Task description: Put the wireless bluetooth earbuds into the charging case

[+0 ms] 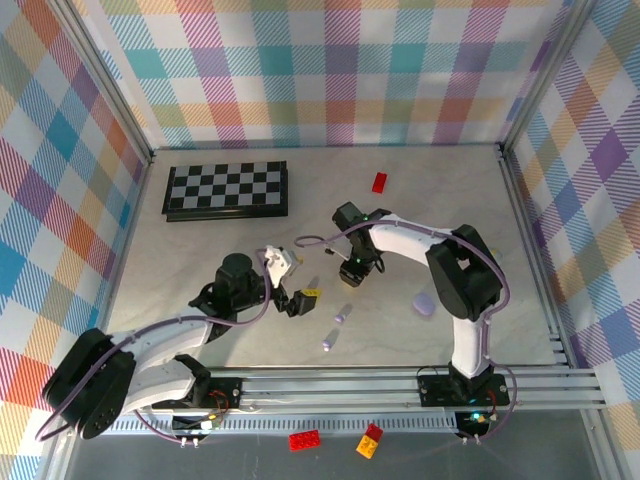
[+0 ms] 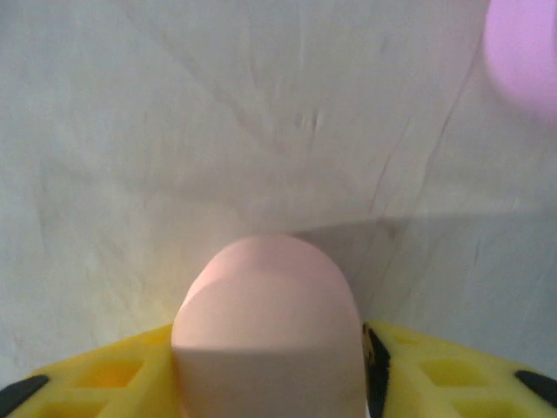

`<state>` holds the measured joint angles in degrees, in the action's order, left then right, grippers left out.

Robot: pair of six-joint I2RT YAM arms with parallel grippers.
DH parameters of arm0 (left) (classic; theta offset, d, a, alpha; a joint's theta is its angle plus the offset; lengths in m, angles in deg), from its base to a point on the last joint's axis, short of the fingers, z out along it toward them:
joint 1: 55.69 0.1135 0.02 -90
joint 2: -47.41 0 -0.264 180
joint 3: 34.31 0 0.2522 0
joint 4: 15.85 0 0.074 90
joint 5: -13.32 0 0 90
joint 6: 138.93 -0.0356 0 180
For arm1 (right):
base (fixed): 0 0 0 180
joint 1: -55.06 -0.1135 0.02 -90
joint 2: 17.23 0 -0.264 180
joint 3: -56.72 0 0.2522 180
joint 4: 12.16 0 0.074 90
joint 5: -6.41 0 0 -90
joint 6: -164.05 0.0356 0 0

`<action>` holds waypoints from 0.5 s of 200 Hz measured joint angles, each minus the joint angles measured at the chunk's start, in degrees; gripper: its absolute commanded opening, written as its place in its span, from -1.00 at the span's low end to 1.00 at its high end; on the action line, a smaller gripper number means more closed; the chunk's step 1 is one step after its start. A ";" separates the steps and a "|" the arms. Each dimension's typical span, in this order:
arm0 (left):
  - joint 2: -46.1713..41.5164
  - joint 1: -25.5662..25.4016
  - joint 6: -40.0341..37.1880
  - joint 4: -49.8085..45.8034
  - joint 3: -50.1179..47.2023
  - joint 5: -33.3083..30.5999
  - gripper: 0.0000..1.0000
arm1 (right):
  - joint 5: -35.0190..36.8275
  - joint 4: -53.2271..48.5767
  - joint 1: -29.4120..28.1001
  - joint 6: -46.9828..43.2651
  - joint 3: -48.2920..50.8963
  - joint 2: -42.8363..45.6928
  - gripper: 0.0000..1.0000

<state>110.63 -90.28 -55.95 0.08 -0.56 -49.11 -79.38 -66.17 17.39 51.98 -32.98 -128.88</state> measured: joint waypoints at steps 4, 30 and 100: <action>-0.74 0.00 0.02 -0.52 -0.17 -0.44 0.99 | -0.02 0.44 -0.02 -0.17 -0.15 -0.20 0.19; -3.41 0.02 0.13 -1.16 -0.22 -1.99 0.99 | 0.00 1.64 0.00 -0.83 -0.09 -0.31 0.22; -0.59 0.02 0.13 -1.11 0.11 -2.64 0.99 | -0.37 2.23 0.00 -1.14 3.76 2.03 0.03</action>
<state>110.04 -90.26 -55.82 -1.03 -0.45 -51.75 -79.75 -63.94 17.39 50.85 -29.23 -126.85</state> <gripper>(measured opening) 0.997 0.536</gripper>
